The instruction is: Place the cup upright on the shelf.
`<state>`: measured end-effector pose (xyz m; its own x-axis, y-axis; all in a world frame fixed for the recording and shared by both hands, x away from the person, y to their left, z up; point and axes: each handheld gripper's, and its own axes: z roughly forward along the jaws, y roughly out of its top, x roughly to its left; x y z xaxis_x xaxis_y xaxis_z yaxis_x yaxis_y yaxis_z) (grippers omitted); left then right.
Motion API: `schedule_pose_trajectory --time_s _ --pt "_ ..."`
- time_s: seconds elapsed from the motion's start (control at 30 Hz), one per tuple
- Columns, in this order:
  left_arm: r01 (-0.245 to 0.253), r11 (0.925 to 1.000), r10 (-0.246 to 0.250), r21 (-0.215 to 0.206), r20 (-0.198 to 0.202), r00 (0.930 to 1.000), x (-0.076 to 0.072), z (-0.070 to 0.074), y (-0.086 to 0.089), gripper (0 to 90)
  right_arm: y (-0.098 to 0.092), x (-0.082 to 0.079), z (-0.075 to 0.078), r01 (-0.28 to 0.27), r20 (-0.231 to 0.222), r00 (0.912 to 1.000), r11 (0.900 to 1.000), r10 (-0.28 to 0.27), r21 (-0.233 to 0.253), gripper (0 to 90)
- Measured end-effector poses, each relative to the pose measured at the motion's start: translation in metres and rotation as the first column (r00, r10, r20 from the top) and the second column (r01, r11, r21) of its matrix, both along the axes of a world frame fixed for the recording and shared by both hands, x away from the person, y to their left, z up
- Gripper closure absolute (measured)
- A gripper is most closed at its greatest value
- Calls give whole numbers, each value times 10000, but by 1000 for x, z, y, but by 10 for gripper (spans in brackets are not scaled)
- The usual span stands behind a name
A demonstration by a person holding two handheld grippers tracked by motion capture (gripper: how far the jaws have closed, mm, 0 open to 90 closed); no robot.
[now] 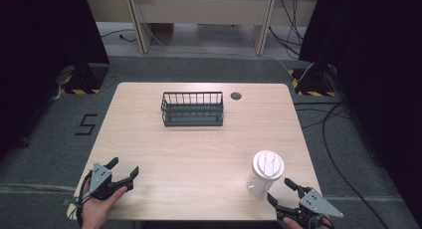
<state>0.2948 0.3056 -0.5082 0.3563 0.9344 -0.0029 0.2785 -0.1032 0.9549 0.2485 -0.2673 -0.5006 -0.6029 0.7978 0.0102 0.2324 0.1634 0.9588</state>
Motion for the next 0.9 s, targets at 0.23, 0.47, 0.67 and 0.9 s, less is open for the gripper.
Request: schedule_pose_trajectory --time_s 0.23,0.47,0.67,0.9 --pt "22 10000 -22 -5 3 10000 0 0 -1 167 11 9 1 -266 -40 9996 9996 265 -56 184" --pt "85 10000 -85 0 22 10000 0 0 -1 167 19 21 0 -286 -44 9996 9996 286 -63 158" --pt "156 9999 -156 15 25 9999 0 0 -2 167 26 30 0 -342 -64 9994 9994 341 -104 151" --pt "191 9998 -191 1 33 9998 0 0 -3 167 35 39 -1 -419 -14 9991 9988 419 -238 146"
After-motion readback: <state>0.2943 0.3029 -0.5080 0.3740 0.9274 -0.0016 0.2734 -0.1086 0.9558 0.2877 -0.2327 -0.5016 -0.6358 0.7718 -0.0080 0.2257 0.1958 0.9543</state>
